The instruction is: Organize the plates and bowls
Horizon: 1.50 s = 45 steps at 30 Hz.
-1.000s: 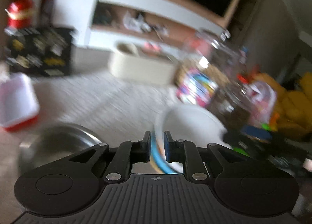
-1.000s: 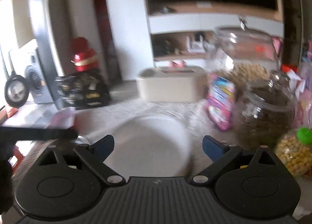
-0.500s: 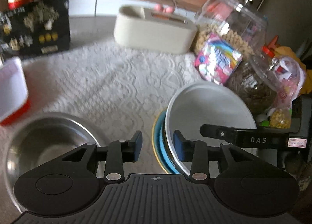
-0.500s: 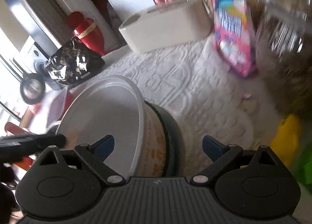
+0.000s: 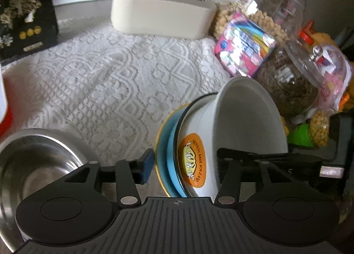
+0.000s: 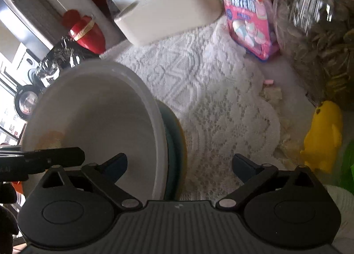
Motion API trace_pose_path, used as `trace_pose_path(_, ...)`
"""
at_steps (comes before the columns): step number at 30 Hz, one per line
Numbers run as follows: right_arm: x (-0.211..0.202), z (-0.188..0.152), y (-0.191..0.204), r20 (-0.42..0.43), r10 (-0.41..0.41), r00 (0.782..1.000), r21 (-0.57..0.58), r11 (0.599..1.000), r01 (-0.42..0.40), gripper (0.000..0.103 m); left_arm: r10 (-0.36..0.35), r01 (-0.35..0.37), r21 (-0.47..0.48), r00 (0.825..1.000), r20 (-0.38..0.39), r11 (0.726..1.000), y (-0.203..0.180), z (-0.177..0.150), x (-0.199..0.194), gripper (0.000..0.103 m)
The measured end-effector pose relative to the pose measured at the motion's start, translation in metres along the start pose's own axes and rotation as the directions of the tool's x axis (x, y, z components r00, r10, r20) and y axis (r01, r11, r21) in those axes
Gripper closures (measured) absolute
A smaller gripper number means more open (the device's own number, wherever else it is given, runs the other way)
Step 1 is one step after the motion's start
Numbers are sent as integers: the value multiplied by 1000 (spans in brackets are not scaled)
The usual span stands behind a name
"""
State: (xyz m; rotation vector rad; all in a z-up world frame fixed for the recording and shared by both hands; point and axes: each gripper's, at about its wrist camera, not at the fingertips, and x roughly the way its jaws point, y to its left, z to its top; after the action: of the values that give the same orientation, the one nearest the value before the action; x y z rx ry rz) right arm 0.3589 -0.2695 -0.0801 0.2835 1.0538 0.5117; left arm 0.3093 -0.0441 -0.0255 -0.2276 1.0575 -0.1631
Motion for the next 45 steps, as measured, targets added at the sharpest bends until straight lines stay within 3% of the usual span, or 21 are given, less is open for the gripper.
trace_pose_path(4, 2, 3, 9, -61, -37, 997, -63, 997, 33, 0, 12, -11, 52, 1000, -20, 999, -4, 3, 6, 44)
trace_pose_path(8, 4, 8, 12, -115, -39, 993, -68, 997, 31, 0, -49, 50, 41, 998, -25, 998, 5, 6, 9, 40)
trace_pose_path(13, 4, 15, 21, -63, -13, 998, -84, 996, 8, 0, -110, 110, 7, 994, -19, 994, 16, 9, 11, 37)
trace_pose_path(19, 6, 19, 18, -86, 18, 996, -62, 998, -24, 0, -140, 142, 21, 988, -60, 990, 18, 10, 13, 34)
trace_pose_path(26, 6, -4, 17, -129, 60, 990, -32, 997, -65, 0, -99, 101, 40, 994, -53, 994, 10, 3, 10, 36)
trace_pose_path(30, 5, -5, 15, -116, 62, 991, 1, 998, -62, 0, -99, 99, -4, 995, -9, 995, 12, -4, 9, 39)
trace_pose_path(37, 2, -6, 3, -91, 86, 992, 105, 992, -76, 0, -113, 112, -71, 994, -4, 991, 18, -12, 8, 43)
trace_pose_path(45, 1, -9, 9, -107, 66, 992, 108, 993, -54, 0, -114, 114, -130, 993, 15, 985, 20, -12, 12, 48)
